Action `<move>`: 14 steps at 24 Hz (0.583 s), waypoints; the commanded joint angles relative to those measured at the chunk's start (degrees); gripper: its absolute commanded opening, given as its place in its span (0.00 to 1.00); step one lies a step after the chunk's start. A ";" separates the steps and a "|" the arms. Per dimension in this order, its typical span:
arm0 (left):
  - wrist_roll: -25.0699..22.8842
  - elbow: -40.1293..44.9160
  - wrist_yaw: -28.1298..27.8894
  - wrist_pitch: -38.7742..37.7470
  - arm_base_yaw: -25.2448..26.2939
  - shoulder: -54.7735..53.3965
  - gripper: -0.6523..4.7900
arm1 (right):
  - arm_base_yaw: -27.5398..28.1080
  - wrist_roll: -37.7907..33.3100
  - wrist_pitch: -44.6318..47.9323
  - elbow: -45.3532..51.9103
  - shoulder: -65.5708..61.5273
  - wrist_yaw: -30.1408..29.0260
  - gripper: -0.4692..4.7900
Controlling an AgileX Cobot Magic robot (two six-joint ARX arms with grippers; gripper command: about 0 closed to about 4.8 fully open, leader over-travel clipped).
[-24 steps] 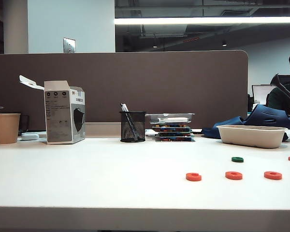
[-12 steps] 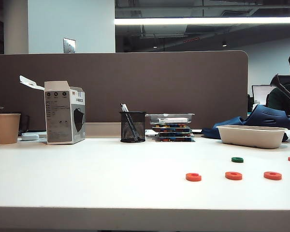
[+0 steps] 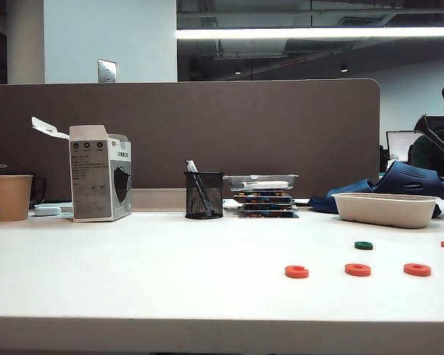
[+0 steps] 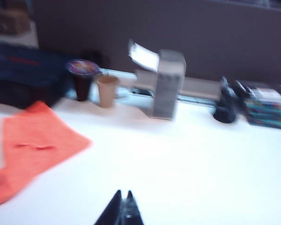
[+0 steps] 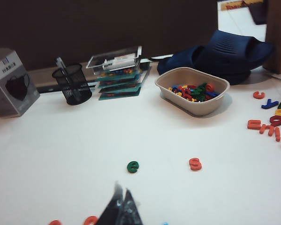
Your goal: Select the appropriate letters from the row of letter magnets placed on the table to arrange into the word "cool".
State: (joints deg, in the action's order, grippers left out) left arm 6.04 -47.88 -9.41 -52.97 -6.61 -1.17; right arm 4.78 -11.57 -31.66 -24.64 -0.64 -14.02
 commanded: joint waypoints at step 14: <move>-4.55 42.53 10.99 52.17 -0.04 0.85 0.11 | -0.15 4.85 24.13 24.70 0.68 3.96 0.09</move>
State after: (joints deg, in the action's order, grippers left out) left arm 1.74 -5.72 1.15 -4.01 -6.59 -0.30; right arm 4.64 -7.73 -8.36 -0.30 -0.62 -10.39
